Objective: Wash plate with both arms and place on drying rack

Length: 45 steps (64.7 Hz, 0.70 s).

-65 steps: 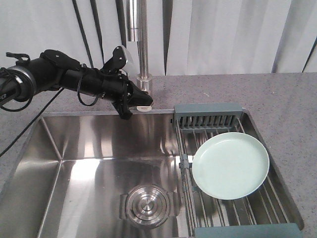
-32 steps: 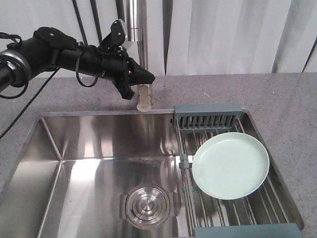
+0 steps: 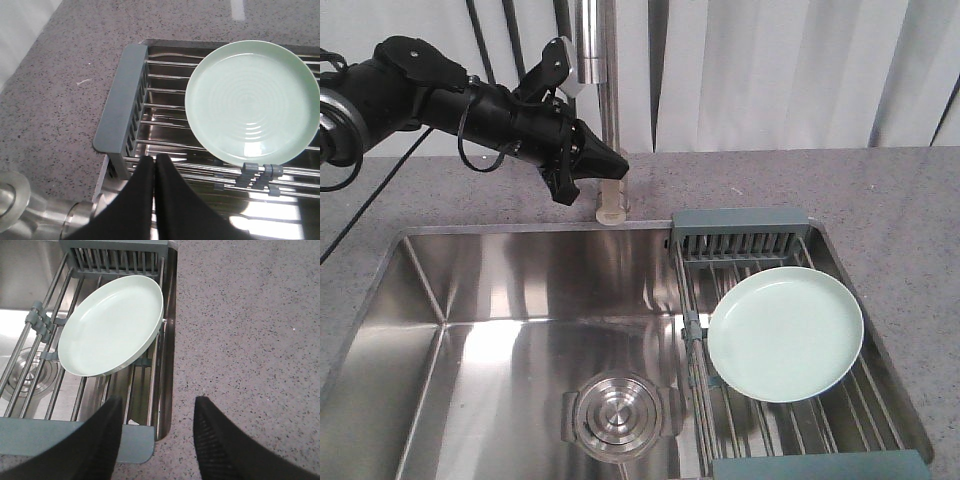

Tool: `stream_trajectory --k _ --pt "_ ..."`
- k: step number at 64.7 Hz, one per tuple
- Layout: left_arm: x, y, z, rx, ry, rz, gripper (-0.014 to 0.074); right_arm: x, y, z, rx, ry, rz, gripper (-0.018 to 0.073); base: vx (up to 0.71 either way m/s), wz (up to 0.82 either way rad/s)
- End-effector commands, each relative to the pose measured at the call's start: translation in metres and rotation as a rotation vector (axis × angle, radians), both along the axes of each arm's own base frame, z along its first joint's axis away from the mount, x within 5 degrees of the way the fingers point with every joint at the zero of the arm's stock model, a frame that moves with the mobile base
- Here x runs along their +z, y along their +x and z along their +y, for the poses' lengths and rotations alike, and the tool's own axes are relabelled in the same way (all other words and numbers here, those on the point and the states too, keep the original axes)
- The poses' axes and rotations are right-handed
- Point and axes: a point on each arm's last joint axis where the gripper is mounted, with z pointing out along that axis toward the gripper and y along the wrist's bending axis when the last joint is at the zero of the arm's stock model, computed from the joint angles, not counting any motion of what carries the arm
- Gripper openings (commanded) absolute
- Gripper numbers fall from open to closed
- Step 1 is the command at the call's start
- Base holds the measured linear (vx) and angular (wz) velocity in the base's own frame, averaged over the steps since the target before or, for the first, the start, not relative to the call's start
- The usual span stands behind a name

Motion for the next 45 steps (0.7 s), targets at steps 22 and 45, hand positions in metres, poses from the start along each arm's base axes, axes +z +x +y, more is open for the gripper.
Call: stream_trajectory --k 22,45 --pt "0.049 -0.018 0.019 0.246 0.107 0.089 -0.0007 0.011 0.004 -0.001 -0.007 -0.004 -0.077 0.0327 0.00 0.00" --pt "0.061 -0.027 0.021 0.259 0.119 0.094 -0.0007 0.011 0.004 -0.001 -0.007 -0.004 -0.078 0.0327 0.00 0.00"
